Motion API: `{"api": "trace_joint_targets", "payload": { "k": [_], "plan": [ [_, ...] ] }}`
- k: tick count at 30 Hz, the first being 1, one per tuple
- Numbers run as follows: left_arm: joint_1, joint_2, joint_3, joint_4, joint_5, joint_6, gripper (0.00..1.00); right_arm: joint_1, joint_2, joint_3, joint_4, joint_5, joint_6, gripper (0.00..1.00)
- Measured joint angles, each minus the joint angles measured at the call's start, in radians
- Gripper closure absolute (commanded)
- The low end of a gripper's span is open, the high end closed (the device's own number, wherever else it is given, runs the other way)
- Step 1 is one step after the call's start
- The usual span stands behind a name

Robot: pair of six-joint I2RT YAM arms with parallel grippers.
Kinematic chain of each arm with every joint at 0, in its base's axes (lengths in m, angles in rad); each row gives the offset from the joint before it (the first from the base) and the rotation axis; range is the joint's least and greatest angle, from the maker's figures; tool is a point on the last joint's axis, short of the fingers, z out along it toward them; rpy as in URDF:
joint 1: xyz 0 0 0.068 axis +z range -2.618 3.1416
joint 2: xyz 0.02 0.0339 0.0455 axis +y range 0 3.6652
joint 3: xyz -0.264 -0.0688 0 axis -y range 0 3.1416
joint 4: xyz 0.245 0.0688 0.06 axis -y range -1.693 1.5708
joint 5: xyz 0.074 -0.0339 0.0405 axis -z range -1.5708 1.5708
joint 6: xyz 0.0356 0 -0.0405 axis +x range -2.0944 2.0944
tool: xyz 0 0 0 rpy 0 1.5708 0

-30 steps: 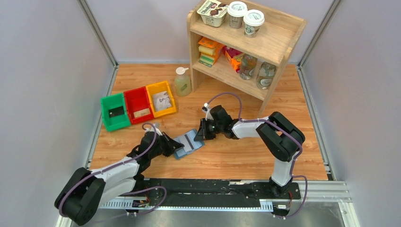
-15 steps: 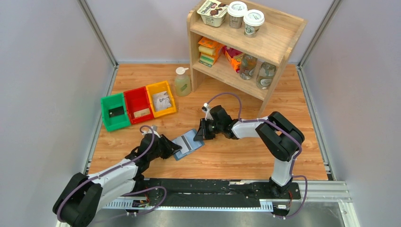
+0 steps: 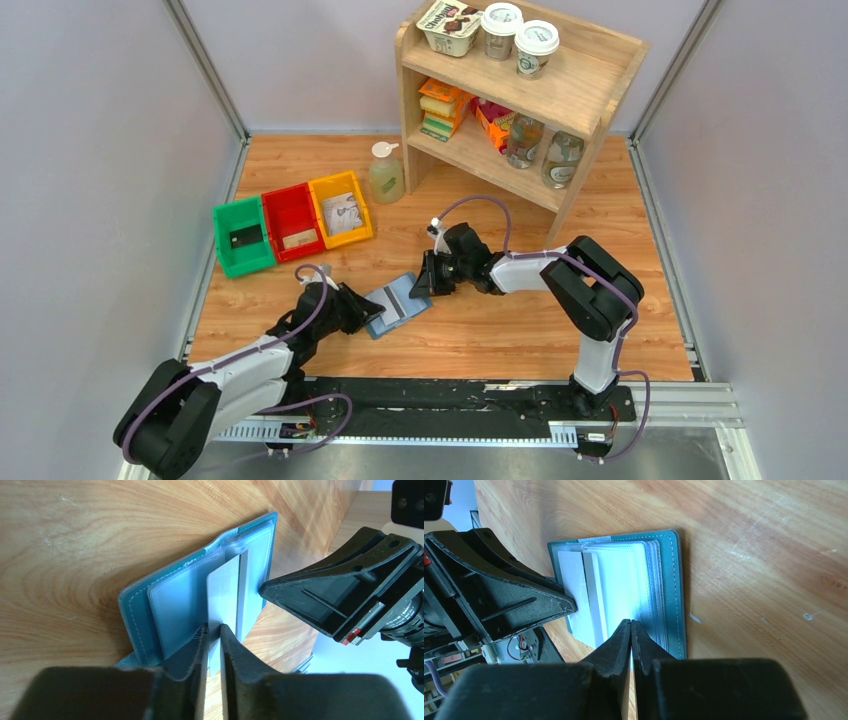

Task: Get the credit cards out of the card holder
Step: Remove the credit card from the card holder.

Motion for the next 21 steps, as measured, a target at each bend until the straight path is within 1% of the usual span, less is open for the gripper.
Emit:
{"api": "trace_joint_targets", "payload": {
  "k": [1,2,4,7,10,14,17,21],
  "plan": [
    [0.000,-0.003,-0.001,0.000,-0.003,-0.001,0.87,0.000,0.000,0.000,0.001,0.000,0.000,0.93],
    [0.000,-0.005,-0.001,0.002,-0.006,-0.002,0.94,0.000,0.000,-0.001,0.002,0.000,0.000,0.93],
    [0.000,-0.013,-0.001,0.010,-0.007,-0.008,1.00,0.000,0.000,-0.002,0.005,-0.001,0.000,0.92],
    [0.000,-0.040,-0.001,0.024,-0.006,-0.016,1.00,0.000,0.000,-0.002,0.007,0.000,0.000,0.92],
    [0.000,-0.094,-0.001,-0.006,-0.006,-0.018,1.00,0.000,0.000,-0.004,0.011,0.000,0.000,0.92],
    [0.000,-0.235,-0.002,-0.143,-0.027,-0.009,1.00,0.000,0.000,-0.008,0.017,0.000,0.000,0.92],
    [0.000,-0.356,0.007,-0.307,-0.062,0.021,1.00,0.000,0.000,-0.008,0.017,0.000,0.000,0.92],
    [0.000,-0.443,0.077,-0.517,-0.111,0.085,1.00,0.000,0.000,-0.007,0.016,0.000,0.000,0.92]
  ]
}}
